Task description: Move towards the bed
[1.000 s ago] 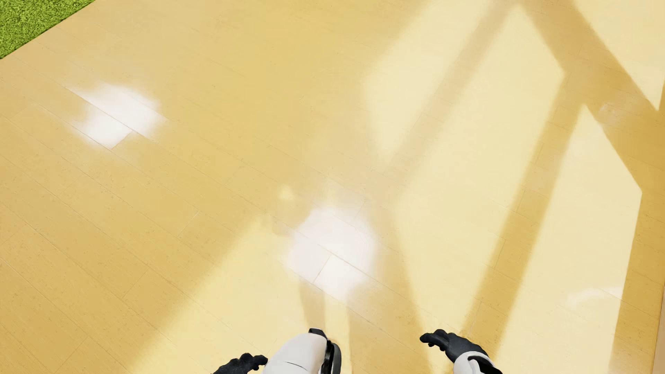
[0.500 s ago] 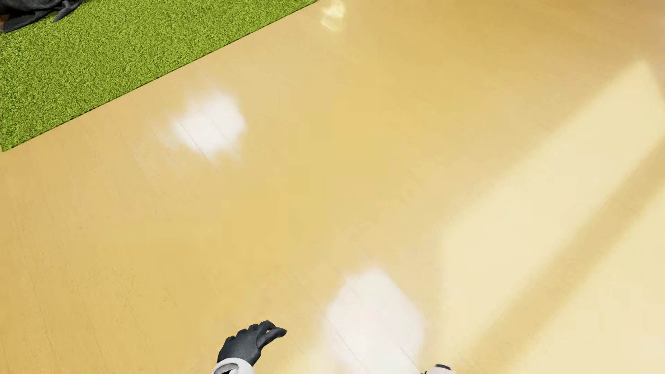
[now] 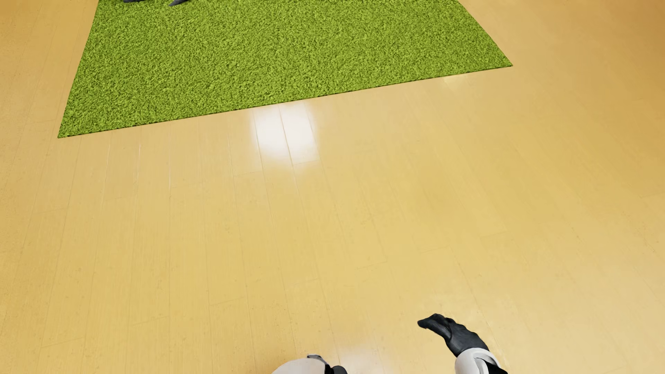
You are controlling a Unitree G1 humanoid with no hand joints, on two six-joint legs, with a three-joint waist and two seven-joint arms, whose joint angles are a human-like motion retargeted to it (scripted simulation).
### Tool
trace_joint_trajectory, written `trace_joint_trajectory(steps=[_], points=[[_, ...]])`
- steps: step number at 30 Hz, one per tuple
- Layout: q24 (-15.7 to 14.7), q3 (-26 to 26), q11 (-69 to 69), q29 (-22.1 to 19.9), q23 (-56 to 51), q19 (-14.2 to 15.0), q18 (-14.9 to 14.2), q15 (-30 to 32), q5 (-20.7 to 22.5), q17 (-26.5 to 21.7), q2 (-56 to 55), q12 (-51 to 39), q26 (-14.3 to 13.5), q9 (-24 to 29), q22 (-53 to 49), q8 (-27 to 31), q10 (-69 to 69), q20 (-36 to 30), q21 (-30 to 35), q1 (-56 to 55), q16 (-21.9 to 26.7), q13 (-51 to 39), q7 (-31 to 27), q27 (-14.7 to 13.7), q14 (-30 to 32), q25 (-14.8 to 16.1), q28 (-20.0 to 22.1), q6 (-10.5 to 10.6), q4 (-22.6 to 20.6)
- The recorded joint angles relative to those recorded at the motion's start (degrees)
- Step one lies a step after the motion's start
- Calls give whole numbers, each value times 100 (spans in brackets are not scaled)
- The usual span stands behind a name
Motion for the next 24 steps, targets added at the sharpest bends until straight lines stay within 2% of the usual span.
trace_joint_trajectory(steps=[1, 2, 3, 4, 5, 6, 7, 8, 9, 10, 11, 12, 13, 14, 15, 16, 17, 18, 19, 20, 22, 23, 24], points=[[-65, -26, -331, 551, 758, -168, 2, -420, -80, -67, -695, -338, -292, 10, -428, -58, -312, 36, 222, 507, -123, 89, -264, 84, -149, -103, 144, -19, -232], [-303, -70, -1054, 1026, 1390, -341, 13, -710, -169, -106, -1217, -664, -762, 10, -846, -268, -636, 28, 418, 1026, -206, 219, -587, 163, -264, -304, -35, -3, -394], [-468, -135, -2082, 1353, 1813, -468, 19, -864, -181, -110, -1558, -999, -1202, 4, -1273, -507, -956, -162, 517, 1550, -191, 383, -926, 215, -354, -500, -356, 31, -479], [-448, -214, -3314, 1458, 2010, -357, 8, -929, -89, -58, -1743, -1337, -1562, -5, -1727, -655, -1275, -495, 483, 2084, -71, 592, -1295, 232, -423, -611, -555, 65, -505], [-294, -305, -4647, 1330, 2022, -171, -14, -936, 51, 48, -1791, -1656, -1856, -10, -2193, -704, -1590, -859, 314, 2630, 112, 841, -1673, 214, -449, -600, -535, 90, -472], [-144, -403, -5807, 1025, 1928, 144, -45, -911, 183, 177, -1763, -1925, -2096, -4, -2607, -693, -1805, -1166, 47, 3155, 286, 1115, -1981, 173, -439, -487, -360, 107, -401], [-123, -501, -6393, 638, 1808, 415, -88, -942, 215, 312, -1738, -2101, -2276, 10, -2905, -837, -1848, -1376, -239, 3634, 413, 1379, -2168, 134, -362, -347, -151, 124, -312], [-275, -609, -6215, 265, 1719, 437, -149, -1011, 231, 443, -1754, -2143, -2374, 21, -3059, -988, -1681, -1491, -483, 4047, 498, 1605, -2270, 133, -159, -250, 5, 160, -212], [-533, -727, -5500, -10, 1689, 149, -328, -913, 315, 590, -1798, -2045, -2359, 19, -3090, -978, -1323, -1556, -672, 4327, 590, 1768, -2359, 182, 260, -202, 67, 235, -81], [-771, -828, -4717, -128, 1722, -213, -911, -499, 404, 759, -1802, -1850, -2224, 18, -3035, -1044, -668, -1629, -820, 4399, 721, 1845, -2485, 248, 977, -167, 31, 341, 46], [-889, -906, -4041, -77, 1811, -379, -1942, -392, 440, 918, -1730, -1625, -1995, 36, -2894, -1230, 353, -1736, -932, 4174, 871, 1811, -2618, 293, 1829, -142, -77, 467, 136], [-892, -972, -3589, 98, 1922, -619, -2536, -781, 485, 1017, -1567, -1413, -1696, 71, -2613, -1428, 1596, -1862, -989, 3604, 975, 1649, -2591, 316, 2507, -180, -211, 596, 228], [-849, -1013, -3441, 278, 2002, -763, -2499, -1194, 551, 1039, -1230, -1236, -1341, 104, -2135, -1631, 2716, -1985, -989, 2815, 998, 1383, -2418, 331, 2563, -319, -351, 715, 391], [-799, -1010, -3588, 326, 1999, -799, -2246, -1502, 679, 1011, -742, -1095, -962, 123, -1466, -1805, 3454, -2117, -965, 1955, 964, 1061, -2337, 340, 2120, -520, -539, 825, 555], [-710, -977, -3919, 184, 1898, -823, -1899, -1696, 847, 968, -173, -974, -651, 124, -697, -1927, 3755, -2309, -961, 1131, 937, 730, -2164, 328, 1720, -695, -859, 915, 751], [-535, -915, -4325, -92, 1731, -839, -1622, -1821, 1036, 928, 410, -832, -537, 112, 33, -1978, 3619, -2597, -991, 411, 970, 415, -1962, 251, 1398, -773, -1337, 980, 912], [-304, -830, -4700, -369, 1545, -851, -1453, -1915, 1223, 885, 949, -626, -667, 90, 589, -1956, 3135, -2922, -1036, -204, 1073, 104, -1769, 61, 1073, -732, -1859, 1021, 1011], [-140, -728, -4994, -509, 1310, -852, -1284, -2012, 1390, 834, 1427, -354, -920, 64, 910, -1865, 2369, -3116, -1043, -703, 1212, -244, -1604, -186, 800, -601, -2240, 1044, 1090], [-169, -615, -5248, -534, 985, -839, -1297, -2114, 1524, 754, 1879, -36, -1084, 36, 978, -1711, 1344, -3027, -955, -1074, 1341, -580, -1504, -440, 660, -421, -2377, 1055, 1172], [-394, -493, -5514, -532, 620, -826, -1245, -2191, 1618, 634, 2340, 348, -1073, 11, 850, -1510, 102, -2662, -809, -1295, 1433, -909, -1534, -669, 582, -246, -2208, 1052, 1225], [-868, -239, -5975, -727, -81, -816, -1120, -2082, 1645, 367, 3276, 1079, -733, -19, 474, -1087, -2103, -1782, -541, -1408, 1439, -1398, -1777, -908, 660, 14, -1350, 994, 1284], [-883, -119, -5931, -920, -325, -771, -1141, -1859, 1575, 289, 3677, 1318, -512, -23, 449, -913, -2249, -1546, -496, -1444, 1400, -1488, -1668, -880, 788, 148, -1056, 940, 1358], [-790, -12, -5594, -1101, -482, -696, -1013, -1384, 1440, 246, 3917, 1427, -315, -26, 585, -742, -1676, -1444, -508, -1490, 1327, -1445, -1446, -771, 1027, 313, -1022, 853, 1387]])
